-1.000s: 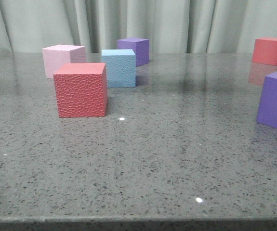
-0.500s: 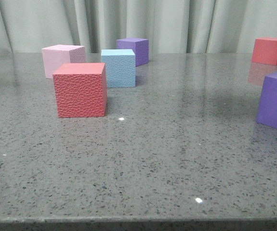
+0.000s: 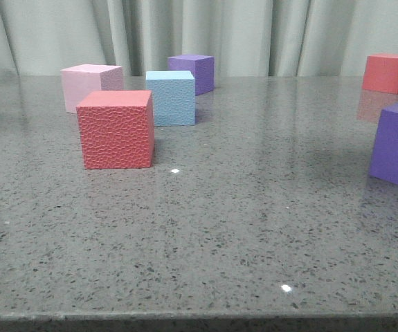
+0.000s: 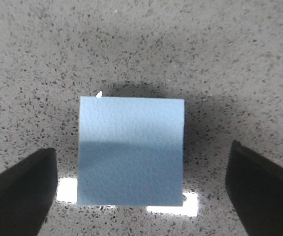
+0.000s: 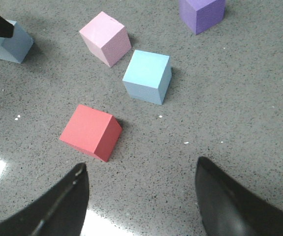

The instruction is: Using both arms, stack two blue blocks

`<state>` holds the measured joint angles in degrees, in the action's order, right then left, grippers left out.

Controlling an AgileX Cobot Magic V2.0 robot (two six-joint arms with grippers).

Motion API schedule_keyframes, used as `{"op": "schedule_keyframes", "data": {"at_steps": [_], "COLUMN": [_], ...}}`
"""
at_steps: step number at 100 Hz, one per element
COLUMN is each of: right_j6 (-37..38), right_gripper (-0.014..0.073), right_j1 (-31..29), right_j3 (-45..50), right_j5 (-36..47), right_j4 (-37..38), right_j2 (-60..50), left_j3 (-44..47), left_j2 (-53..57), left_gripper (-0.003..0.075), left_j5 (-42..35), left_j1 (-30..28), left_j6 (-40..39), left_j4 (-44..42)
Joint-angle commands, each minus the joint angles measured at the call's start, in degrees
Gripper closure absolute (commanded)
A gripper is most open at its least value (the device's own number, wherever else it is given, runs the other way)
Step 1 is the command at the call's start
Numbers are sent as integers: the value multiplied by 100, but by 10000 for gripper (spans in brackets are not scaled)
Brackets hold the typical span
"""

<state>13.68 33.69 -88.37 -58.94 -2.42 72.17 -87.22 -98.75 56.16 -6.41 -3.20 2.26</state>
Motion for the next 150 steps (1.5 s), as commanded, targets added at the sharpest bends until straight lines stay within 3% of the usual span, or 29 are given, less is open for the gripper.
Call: {"op": "schedule_keyframes", "data": {"at_steps": [1,30,59,71,103,128,150], "right_j6": [-63,-63,-63,-63,-63,-73,-81], "right_gripper": [121,121,121,121,121,121,121], "right_j1": [-2,-2,-2,-2,-2,-2,-8], "right_j3": [-137,-137,-137,-137,-137,-137,-137], "right_j5": [365,365,365,419,535,535,498], "right_j4": [-14,-14,-14,0,293,429,727], "right_j2": [-179,-179,-179,-179,-179,-179,-179], "left_j3": [-191,-191,-191,-230,-1467,-2585,-2720], "left_j2": [96,-42,-42,-42,-42,-42,-52], "left_gripper": [58,72,342,414,423,423,423], "left_j5": [-217,-218,-182,-55,777,1093,1002], "left_j1": [-3,-3,-3,-3,138,959,1847], "left_j6": [6,6,6,6,-75,-851,-1742], "left_j4": [69,59,59,70,690,719,708]}}
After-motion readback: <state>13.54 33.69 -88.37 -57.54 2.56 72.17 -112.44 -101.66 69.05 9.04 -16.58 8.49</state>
